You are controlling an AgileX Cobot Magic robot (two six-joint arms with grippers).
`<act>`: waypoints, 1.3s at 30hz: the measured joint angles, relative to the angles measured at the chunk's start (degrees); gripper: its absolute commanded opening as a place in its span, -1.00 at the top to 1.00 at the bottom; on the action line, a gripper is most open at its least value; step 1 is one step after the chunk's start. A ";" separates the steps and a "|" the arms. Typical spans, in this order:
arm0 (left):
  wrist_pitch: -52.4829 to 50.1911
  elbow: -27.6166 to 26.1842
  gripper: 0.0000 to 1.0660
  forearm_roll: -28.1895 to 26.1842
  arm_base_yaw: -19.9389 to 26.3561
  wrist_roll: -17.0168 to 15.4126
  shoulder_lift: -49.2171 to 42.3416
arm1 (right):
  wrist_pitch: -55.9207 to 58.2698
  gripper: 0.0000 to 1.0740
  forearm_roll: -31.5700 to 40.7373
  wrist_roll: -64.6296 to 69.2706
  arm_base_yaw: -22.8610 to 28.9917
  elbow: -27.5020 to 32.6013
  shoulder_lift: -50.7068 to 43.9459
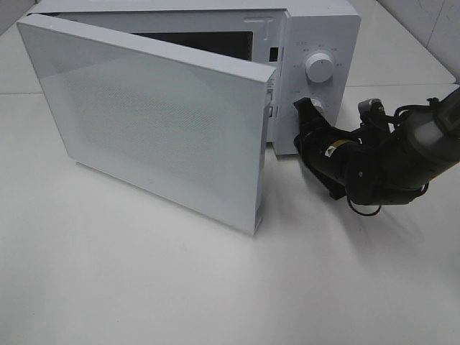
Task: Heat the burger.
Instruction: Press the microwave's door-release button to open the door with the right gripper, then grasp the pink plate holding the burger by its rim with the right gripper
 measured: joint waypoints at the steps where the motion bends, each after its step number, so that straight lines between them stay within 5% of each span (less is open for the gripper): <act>1: 0.00 0.00 1.00 0.00 0.00 0.00 0.00 | 0.00 1.00 0.00 0.00 0.00 0.00 0.00; 13: 0.00 0.00 1.00 0.00 0.00 0.00 0.00 | 1.09 1.00 -1.55 0.00 -0.17 2.41 -2.92; 27: 0.00 0.00 1.00 0.00 0.00 0.00 0.00 | -5.39 0.98 -7.62 -0.63 -0.17 17.88 -11.75; 39: 0.00 0.00 1.00 0.00 0.00 0.00 0.00 | -19.25 0.92 -9.57 -26.24 -0.17 21.94 -12.15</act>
